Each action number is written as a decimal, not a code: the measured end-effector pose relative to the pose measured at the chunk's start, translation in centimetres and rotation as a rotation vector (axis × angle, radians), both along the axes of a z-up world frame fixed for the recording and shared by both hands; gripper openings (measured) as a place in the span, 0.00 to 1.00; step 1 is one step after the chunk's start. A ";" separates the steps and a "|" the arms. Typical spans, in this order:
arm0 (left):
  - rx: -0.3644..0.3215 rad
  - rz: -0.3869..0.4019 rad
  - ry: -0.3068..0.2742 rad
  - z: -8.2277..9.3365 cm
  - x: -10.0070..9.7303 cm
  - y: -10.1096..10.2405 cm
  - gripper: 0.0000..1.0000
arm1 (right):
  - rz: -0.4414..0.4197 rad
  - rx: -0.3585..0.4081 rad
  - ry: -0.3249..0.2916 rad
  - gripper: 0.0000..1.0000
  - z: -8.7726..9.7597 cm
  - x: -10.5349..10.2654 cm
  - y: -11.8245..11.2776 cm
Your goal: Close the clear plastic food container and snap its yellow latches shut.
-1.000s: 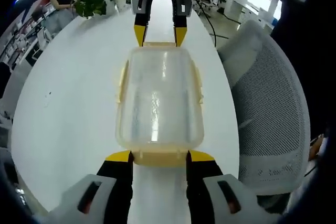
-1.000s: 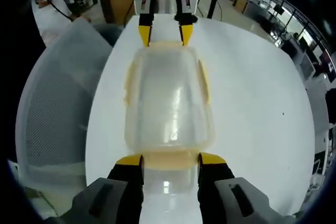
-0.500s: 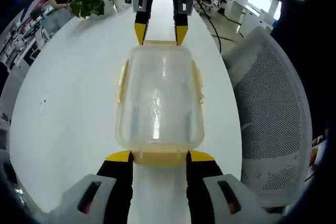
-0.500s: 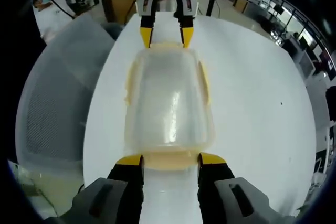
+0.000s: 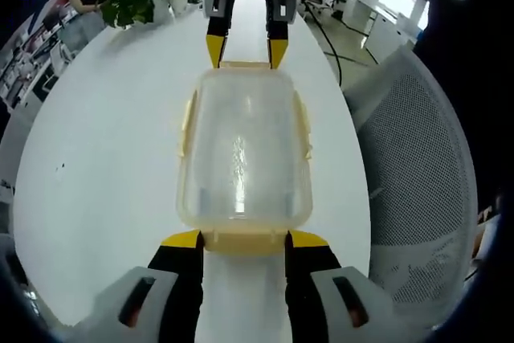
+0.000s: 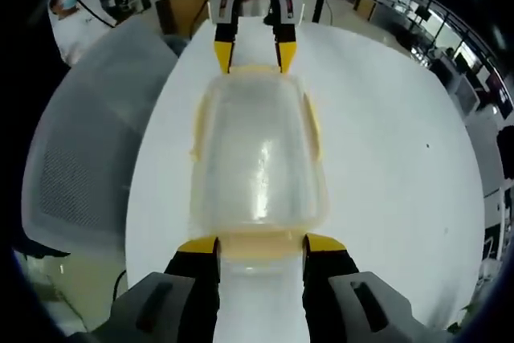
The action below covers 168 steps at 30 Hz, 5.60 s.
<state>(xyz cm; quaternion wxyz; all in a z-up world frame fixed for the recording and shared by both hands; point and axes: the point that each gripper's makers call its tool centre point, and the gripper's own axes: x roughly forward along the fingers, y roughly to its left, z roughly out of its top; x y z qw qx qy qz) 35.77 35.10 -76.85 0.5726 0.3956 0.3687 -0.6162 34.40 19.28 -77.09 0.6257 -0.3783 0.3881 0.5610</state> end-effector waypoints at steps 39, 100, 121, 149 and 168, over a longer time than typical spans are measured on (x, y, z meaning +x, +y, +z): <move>0.000 -0.028 0.000 -0.9 -1.2 -2.6 0.39 | -0.033 0.009 -0.001 0.39 -0.8 -1.7 -2.5; -0.133 0.272 0.124 0.3 -2.1 -2.3 0.39 | -0.419 0.158 0.166 0.39 0.5 -2.3 -4.1; -0.351 0.712 0.424 0.5 -2.7 -3.5 0.35 | -0.725 0.403 0.340 0.34 1.5 -2.2 -2.3; -0.315 0.922 0.452 -0.5 -1.5 -3.8 0.30 | -0.905 0.363 0.322 0.21 0.3 -1.5 -3.0; -0.282 0.945 0.506 -0.8 -2.7 -4.0 0.26 | -0.972 0.432 0.361 0.19 -0.3 -1.5 -2.9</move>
